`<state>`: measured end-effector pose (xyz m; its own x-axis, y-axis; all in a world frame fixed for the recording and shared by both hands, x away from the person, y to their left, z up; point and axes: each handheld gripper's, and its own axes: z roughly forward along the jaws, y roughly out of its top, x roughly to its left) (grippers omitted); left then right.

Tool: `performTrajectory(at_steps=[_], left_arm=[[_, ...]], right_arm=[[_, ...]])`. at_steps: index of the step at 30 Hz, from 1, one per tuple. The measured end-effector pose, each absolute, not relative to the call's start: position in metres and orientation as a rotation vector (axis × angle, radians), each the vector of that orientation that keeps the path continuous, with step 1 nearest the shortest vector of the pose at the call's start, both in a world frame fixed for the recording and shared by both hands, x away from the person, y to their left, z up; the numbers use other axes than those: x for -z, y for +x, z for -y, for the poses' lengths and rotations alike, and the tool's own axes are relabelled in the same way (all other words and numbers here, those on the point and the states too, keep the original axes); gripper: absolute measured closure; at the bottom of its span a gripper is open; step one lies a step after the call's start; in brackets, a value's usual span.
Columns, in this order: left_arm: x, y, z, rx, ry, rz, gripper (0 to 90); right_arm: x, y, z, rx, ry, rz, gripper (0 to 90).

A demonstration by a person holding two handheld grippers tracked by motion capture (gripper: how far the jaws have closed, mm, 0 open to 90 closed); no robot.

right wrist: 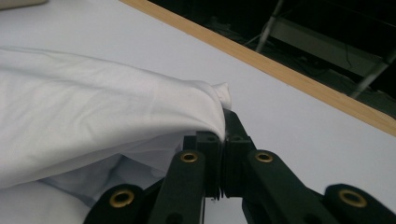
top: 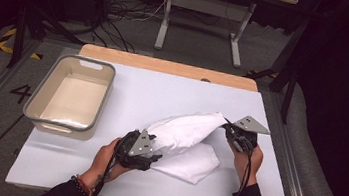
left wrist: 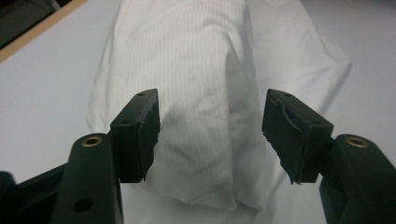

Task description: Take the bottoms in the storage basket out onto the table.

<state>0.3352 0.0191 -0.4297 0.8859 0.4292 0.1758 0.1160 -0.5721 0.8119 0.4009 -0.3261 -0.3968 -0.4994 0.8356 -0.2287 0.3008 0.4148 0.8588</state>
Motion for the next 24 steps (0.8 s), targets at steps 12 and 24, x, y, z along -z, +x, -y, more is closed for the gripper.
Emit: performTrajectory(at_steps=[12,24], left_arm=[[0.450,0.344,-0.018,-0.380,2.219,-0.451,31.0],[0.458,0.344,-0.015,-0.304,2.298,-0.441,26.2]], right_arm=[[0.407,0.402,0.363,-0.964,1.081,-1.960,88.7],[0.416,0.404,0.380,-0.928,1.161,-1.956,88.7]])
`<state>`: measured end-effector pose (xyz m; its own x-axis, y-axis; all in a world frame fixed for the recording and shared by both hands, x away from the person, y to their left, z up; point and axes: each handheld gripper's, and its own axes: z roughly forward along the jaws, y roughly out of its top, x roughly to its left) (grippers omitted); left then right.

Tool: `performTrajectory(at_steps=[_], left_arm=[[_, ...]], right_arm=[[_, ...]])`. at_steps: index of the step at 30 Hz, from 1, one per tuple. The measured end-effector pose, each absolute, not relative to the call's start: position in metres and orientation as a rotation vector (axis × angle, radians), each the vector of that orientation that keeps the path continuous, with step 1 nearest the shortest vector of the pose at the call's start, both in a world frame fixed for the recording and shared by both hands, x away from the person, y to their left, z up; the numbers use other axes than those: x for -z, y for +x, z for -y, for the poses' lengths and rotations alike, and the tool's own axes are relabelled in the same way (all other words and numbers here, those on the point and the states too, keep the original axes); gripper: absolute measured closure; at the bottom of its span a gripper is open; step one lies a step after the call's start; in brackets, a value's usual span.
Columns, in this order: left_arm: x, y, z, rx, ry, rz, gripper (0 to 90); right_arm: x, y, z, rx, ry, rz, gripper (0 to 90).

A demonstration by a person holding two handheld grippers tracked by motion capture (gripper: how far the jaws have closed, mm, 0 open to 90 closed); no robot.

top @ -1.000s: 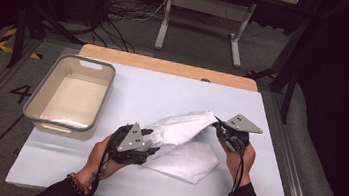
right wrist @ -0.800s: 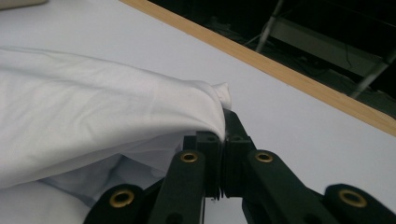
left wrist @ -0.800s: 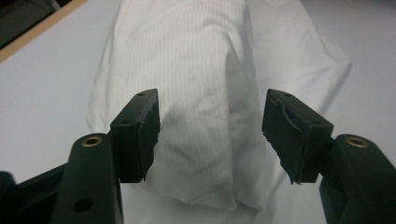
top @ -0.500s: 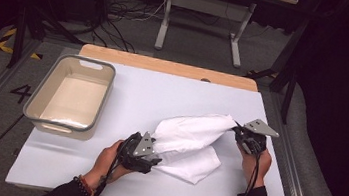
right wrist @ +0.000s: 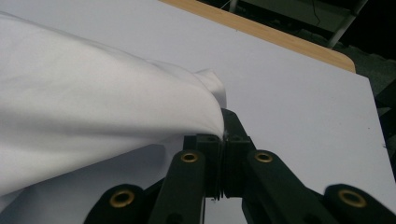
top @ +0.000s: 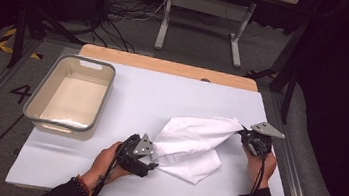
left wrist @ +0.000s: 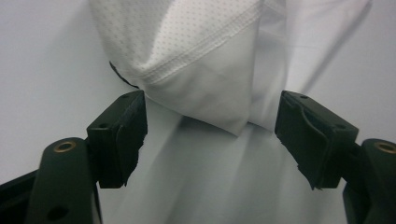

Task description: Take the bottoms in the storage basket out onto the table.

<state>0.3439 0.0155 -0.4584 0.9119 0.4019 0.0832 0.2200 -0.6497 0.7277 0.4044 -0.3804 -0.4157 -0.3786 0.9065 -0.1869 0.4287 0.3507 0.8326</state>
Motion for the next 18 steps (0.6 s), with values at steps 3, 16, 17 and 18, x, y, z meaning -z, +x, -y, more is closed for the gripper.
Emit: performTrajectory(at_steps=[3,16,17,18], left_arm=[[0.458,0.343,-0.012,-0.285,2.306,-0.427,26.5],[0.457,0.358,-0.003,-0.368,2.314,-0.406,64.8],[0.457,0.360,-0.005,-0.375,2.313,-0.406,69.4],[0.457,0.361,-0.006,-0.378,2.317,-0.400,76.3]], right_arm=[[0.417,0.405,0.380,-0.917,1.159,-1.965,88.5],[0.411,0.398,0.369,-0.935,1.116,-1.980,71.1],[0.411,0.398,0.368,-0.936,1.112,-1.982,71.9],[0.411,0.397,0.368,-0.941,1.107,-1.987,74.9]])
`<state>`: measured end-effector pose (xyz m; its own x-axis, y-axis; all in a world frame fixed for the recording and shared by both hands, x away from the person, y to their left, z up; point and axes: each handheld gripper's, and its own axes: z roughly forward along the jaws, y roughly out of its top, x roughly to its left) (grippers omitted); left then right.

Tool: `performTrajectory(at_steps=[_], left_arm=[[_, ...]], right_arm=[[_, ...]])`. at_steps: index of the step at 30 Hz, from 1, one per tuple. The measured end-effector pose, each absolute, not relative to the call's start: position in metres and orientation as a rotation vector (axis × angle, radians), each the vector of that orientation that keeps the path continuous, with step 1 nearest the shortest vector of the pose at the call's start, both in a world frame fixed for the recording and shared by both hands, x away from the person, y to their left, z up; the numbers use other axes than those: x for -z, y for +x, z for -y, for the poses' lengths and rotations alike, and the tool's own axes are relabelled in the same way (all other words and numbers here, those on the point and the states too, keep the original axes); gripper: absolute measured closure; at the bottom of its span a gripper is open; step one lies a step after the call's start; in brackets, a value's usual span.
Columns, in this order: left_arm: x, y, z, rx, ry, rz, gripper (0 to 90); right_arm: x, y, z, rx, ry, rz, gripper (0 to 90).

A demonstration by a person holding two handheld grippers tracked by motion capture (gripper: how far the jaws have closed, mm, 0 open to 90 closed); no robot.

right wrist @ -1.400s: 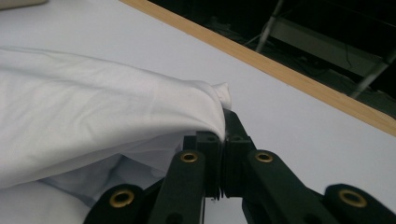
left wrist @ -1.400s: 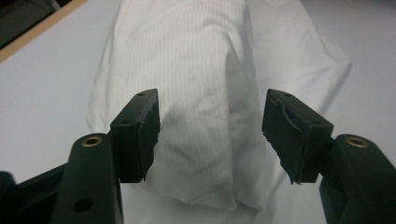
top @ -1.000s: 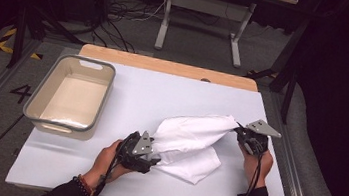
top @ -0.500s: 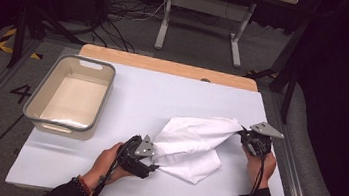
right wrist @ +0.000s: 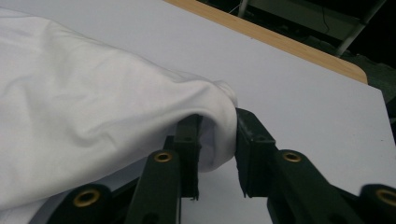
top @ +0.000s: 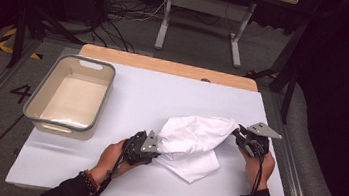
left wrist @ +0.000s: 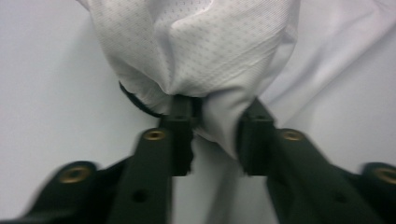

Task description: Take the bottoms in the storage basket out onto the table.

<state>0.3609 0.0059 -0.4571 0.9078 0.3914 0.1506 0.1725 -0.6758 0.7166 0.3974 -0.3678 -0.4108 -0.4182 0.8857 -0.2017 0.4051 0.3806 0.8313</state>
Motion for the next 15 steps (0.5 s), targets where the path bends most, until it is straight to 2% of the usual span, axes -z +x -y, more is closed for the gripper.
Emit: performTrajectory(at_steps=[5,7,15], left_arm=[[0.449,0.360,-0.014,-0.444,2.319,-0.403,80.3],[0.439,0.362,-0.025,-0.480,2.270,-0.423,80.8],[0.420,0.366,-0.056,-0.536,2.166,-0.525,81.3]], right_arm=[[0.409,0.394,0.367,-0.983,1.078,-2.021,82.8],[0.408,0.391,0.366,-0.994,1.058,-2.031,86.7],[0.406,0.377,0.351,-1.026,0.981,-2.081,88.2]])
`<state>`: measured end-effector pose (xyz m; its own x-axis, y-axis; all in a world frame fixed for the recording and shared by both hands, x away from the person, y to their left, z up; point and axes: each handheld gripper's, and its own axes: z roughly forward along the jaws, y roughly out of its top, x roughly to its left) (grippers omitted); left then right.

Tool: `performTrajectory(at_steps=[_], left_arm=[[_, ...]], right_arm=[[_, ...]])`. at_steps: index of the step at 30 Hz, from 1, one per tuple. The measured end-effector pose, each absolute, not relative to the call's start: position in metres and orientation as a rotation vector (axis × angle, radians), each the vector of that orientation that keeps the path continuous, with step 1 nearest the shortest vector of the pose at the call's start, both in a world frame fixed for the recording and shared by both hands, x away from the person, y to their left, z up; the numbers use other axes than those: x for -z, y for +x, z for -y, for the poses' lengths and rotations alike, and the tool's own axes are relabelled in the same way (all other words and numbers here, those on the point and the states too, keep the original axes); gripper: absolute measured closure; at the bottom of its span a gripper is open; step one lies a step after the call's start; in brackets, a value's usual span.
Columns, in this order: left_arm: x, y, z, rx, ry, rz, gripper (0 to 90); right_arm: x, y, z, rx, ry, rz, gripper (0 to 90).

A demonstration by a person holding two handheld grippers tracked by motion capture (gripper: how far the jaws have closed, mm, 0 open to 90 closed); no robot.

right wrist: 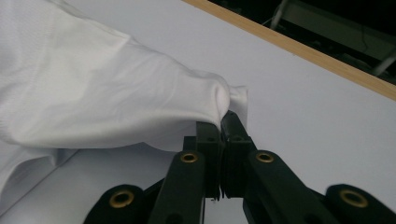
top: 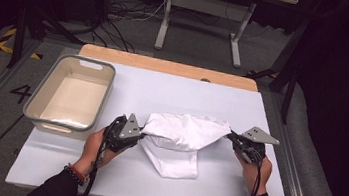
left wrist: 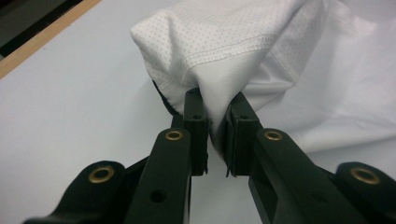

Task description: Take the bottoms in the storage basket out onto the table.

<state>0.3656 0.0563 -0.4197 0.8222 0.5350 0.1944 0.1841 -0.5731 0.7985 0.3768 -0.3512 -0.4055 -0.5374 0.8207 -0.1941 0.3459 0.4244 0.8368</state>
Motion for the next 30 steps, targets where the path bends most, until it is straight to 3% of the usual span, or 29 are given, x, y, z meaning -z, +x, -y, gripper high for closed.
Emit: performTrajectory(at_steps=[7,17,21,24,30], left_arm=[[0.410,0.367,-0.062,-0.564,2.112,-0.554,81.1],[0.413,0.373,-0.059,-0.553,2.106,-0.561,79.6],[0.411,0.370,-0.060,-0.560,2.089,-0.565,69.9],[0.407,0.362,-0.060,-0.569,2.071,-0.541,62.7],[0.399,0.333,-0.059,-0.536,2.057,-0.439,56.2]], right_arm=[[0.396,0.360,0.343,-1.138,0.935,-2.116,88.2],[0.411,0.344,0.327,-1.076,0.877,-2.245,86.6],[0.418,0.343,0.323,-1.015,0.864,-2.291,69.6],[0.415,0.342,0.322,-1.032,0.861,-2.236,46.0],[0.397,0.341,0.324,-1.139,0.862,-2.129,39.4]])
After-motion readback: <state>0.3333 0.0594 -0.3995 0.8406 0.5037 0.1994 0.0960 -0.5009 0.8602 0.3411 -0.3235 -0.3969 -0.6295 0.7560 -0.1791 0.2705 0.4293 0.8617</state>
